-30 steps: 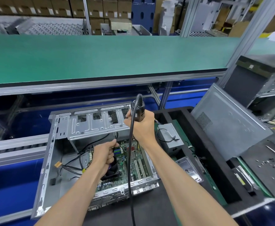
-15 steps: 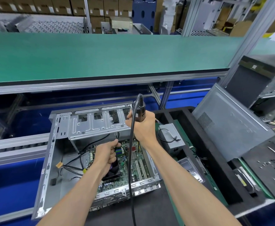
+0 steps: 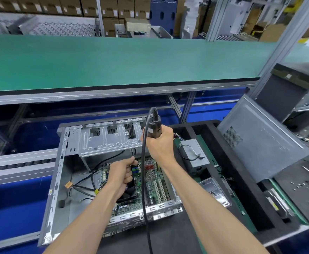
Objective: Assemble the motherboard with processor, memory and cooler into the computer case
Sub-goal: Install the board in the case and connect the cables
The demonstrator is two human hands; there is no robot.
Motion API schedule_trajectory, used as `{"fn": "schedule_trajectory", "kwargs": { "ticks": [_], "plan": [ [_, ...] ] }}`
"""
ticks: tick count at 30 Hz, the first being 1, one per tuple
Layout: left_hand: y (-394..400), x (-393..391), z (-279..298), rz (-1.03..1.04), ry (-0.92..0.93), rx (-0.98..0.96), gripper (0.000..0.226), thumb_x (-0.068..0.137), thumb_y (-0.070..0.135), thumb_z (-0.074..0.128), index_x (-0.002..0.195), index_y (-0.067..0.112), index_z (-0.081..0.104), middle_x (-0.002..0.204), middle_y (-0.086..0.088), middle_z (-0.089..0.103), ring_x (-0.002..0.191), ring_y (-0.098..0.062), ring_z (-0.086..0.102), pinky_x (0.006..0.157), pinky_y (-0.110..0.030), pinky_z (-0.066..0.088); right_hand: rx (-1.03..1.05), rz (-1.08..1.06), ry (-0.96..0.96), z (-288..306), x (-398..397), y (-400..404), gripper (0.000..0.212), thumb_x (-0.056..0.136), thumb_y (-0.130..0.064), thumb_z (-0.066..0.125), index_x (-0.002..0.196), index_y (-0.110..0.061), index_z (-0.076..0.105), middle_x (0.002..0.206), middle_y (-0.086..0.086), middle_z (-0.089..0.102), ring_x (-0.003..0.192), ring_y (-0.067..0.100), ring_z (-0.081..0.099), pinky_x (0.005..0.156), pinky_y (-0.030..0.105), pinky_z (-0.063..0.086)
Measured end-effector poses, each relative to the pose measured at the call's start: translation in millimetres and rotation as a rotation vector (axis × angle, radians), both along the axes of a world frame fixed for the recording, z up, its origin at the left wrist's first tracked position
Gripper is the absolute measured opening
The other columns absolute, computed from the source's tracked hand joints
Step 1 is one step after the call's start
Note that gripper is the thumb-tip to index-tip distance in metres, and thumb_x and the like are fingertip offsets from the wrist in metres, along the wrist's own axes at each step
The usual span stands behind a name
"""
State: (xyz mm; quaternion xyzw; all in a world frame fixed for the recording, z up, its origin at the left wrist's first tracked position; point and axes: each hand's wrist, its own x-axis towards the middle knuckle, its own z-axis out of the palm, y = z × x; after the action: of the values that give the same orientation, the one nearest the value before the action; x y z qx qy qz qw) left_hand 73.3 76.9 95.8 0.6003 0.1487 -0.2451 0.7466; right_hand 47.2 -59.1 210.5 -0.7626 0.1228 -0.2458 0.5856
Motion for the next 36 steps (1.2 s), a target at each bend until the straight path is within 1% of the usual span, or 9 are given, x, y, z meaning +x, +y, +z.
{"fn": "schedule_trajectory", "kwargs": {
  "ticks": [3,7,11,16,20,24,28,31,36],
  "plan": [
    [0.1,0.2,0.2,0.003,0.001,0.004,0.027,0.096,0.024,0.065,0.08,0.003,0.071,0.049,0.006,0.026,0.039,-0.01,0.018,0.034,-0.021,0.017,-0.027,-0.008,-0.004,-2.7,1.8,1.6,0.02,0.072,-0.001,0.072,0.064,0.007,0.055,0.063,0.025,0.055,0.059,0.029,0.044,0.06,0.047,0.047],
    [1.5,-0.3,0.7,0.007,0.012,0.007,0.026,0.096,0.023,0.064,0.083,0.002,0.073,0.049,0.006,0.027,0.038,-0.01,0.018,0.033,-0.021,0.018,0.008,0.035,-0.008,-4.3,2.8,-1.6,0.015,0.071,0.003,0.074,0.067,0.003,0.06,0.065,0.021,0.061,0.062,0.037,0.054,0.065,0.051,0.051],
    [2.4,-1.4,3.4,0.001,0.016,-0.023,0.021,0.097,0.019,0.062,0.088,0.002,0.071,0.05,0.006,0.025,0.039,-0.01,0.017,0.033,-0.022,0.017,0.066,0.217,-0.018,-2.3,0.8,-9.3,0.014,0.066,0.002,0.073,0.076,0.006,0.064,0.066,0.009,0.061,0.061,0.022,0.054,0.06,0.034,0.046],
    [3.0,-5.2,7.7,-0.004,0.016,-0.024,0.02,0.097,0.018,0.062,0.085,0.004,0.07,0.048,0.007,0.025,0.039,-0.009,0.017,0.033,-0.022,0.017,0.068,0.251,-0.013,-2.4,2.6,-10.2,0.015,0.063,0.003,0.07,0.074,0.007,0.061,0.065,0.014,0.057,0.062,0.021,0.051,0.063,0.033,0.043],
    [3.2,-6.8,8.1,-0.018,0.014,-0.005,0.021,0.096,0.018,0.063,0.086,0.002,0.07,0.049,0.006,0.024,0.041,-0.011,0.017,0.036,-0.023,0.016,0.059,0.257,-0.007,-3.4,4.9,-10.3,0.013,0.061,0.001,0.07,0.071,0.001,0.062,0.06,0.001,0.056,0.058,0.015,0.05,0.059,0.026,0.042],
    [3.0,-7.5,9.3,-0.016,0.016,0.007,0.021,0.096,0.018,0.063,0.084,0.002,0.07,0.05,0.005,0.024,0.041,-0.012,0.016,0.036,-0.023,0.016,0.064,0.268,-0.001,-5.7,4.9,-8.7,0.014,0.061,0.001,0.071,0.069,-0.003,0.061,0.062,0.005,0.056,0.058,0.019,0.049,0.061,0.031,0.041],
    [4.6,-9.5,9.9,-0.023,0.004,0.002,0.023,0.096,0.018,0.063,0.079,0.003,0.069,0.051,0.005,0.025,0.041,-0.011,0.017,0.035,-0.022,0.016,0.072,0.256,-0.019,-4.7,4.6,-10.3,0.013,0.063,0.009,0.069,0.072,0.001,0.063,0.061,0.006,0.053,0.057,0.018,0.046,0.057,0.028,0.038],
    [4.6,-10.5,10.9,-0.026,0.003,0.004,0.021,0.096,0.018,0.063,0.084,0.002,0.07,0.051,0.005,0.024,0.041,-0.011,0.017,0.036,-0.023,0.016,0.059,0.256,-0.007,-4.4,4.7,-10.6,0.013,0.064,0.011,0.069,0.071,0.003,0.062,0.061,0.002,0.054,0.058,0.014,0.047,0.057,0.026,0.039],
    [5.3,-11.4,13.6,-0.027,-0.001,0.012,0.024,0.097,0.018,0.062,0.079,0.003,0.069,0.05,0.005,0.027,0.041,-0.011,0.019,0.036,-0.023,0.016,0.053,0.244,0.005,-7.7,7.9,-11.2,0.016,0.065,0.015,0.07,0.068,0.003,0.059,0.059,0.003,0.053,0.057,0.018,0.047,0.059,0.032,0.04]
  ]
}}
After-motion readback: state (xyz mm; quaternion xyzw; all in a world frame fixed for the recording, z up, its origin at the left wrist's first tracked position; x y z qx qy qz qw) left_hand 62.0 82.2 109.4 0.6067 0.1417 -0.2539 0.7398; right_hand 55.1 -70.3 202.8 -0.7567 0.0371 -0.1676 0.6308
